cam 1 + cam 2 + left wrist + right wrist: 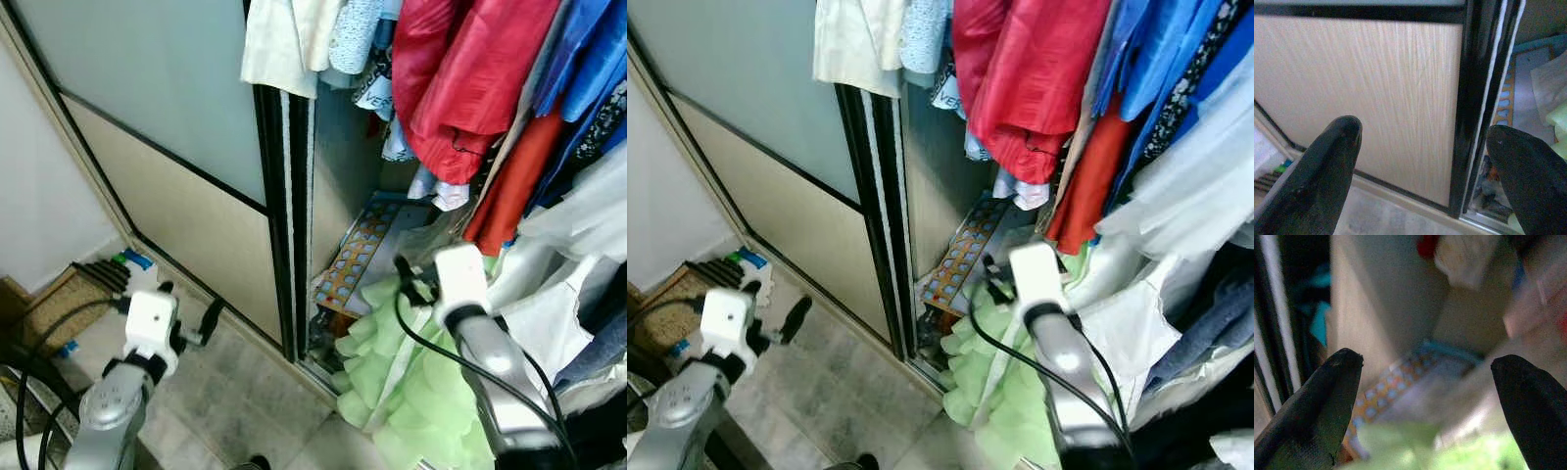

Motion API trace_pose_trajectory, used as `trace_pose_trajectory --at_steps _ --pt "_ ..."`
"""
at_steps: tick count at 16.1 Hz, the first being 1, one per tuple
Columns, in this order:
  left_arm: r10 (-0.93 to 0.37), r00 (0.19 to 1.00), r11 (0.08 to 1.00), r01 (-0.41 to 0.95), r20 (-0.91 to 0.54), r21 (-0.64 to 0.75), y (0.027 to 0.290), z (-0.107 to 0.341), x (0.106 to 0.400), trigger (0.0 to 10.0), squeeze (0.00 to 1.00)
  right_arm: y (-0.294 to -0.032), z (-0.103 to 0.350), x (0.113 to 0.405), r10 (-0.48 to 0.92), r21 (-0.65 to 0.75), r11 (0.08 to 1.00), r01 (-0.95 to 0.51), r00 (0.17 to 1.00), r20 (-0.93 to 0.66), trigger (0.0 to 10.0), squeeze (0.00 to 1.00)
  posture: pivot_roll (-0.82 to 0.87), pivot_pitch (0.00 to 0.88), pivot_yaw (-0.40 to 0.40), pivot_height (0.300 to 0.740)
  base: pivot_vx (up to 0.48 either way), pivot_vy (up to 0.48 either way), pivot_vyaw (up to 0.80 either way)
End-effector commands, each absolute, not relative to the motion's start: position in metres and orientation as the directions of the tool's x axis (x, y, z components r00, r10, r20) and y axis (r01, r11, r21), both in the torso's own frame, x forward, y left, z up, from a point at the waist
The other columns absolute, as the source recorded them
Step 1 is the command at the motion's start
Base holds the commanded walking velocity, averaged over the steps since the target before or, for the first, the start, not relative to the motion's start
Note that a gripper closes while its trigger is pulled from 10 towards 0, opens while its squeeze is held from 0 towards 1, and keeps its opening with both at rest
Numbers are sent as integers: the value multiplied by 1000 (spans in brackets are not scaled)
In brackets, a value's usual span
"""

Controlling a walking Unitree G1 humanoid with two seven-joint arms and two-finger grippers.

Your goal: Clean up the room

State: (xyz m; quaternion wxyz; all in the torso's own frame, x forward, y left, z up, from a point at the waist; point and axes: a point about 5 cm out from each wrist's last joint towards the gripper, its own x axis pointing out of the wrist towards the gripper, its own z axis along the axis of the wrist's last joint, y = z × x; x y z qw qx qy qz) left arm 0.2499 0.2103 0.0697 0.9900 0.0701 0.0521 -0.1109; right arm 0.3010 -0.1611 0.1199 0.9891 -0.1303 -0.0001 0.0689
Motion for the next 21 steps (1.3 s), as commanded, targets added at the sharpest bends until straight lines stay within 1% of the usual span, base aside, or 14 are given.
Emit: trace_pose_trajectory --at_steps 1,3,4,6,8,10,12,14,15,18,21 --pt "-200 974 967 214 -105 140 213 72 248 10000 0 -157 122 301 155 -257 954 -153 988 -11 10000 0 -1 99 -7 740 0 0 0" --pt "-195 976 967 208 -99 146 210 72 246 10000 0 -161 121 296 75 -241 968 -65 997 30 10000 0 7 108 -25 740 0 0 0" --pt "-184 978 972 196 -99 133 209 71 244 10000 0 -172 109 285 -26 -187 982 26 1000 0 10000 0 -14 115 -1 740 0 0 0" --pt "-192 973 970 208 -131 124 208 64 243 10000 0 -177 100 273 -81 -186 980 76 997 -19 10000 0 -36 105 26 740 0 0 0" --pt "-193 972 970 209 -131 125 210 65 248 10000 0 -177 97 268 -97 -187 978 93 995 -14 10000 0 -50 85 58 740 0 0 0" --pt "-215 972 964 227 -96 139 207 77 265 10000 0 -177 99 272 -128 -182 975 126 992 2 10000 0 -45 78 52 740 0 0 0" --pt "-212 974 965 222 -79 142 205 80 270 10000 0 -178 96 274 -135 -183 974 132 991 -6 10000 0 -53 82 40 740 0 0 0" --pt "-203 975 969 213 -85 124 199 71 260 10000 0 -186 99 270 -111 -210 972 107 994 -7 10000 0 -61 92 2 740 0 0 0" --pt "-201 976 971 210 -85 115 197 69 257 10000 0 -189 101 271 -97 -225 970 95 995 -1 10000 0 -57 93 -4 740 0 0 0" --pt "-162 981 979 173 -108 109 202 61 243 10000 0 -198 109 283 -106 -228 968 106 994 10 10000 0 -27 99 -35 740 0 0 0" --pt "-145 984 981 157 -101 112 202 61 241 10000 0 -193 109 286 -93 -220 971 92 996 7 10000 0 -22 94 -49 740 0 0 0"
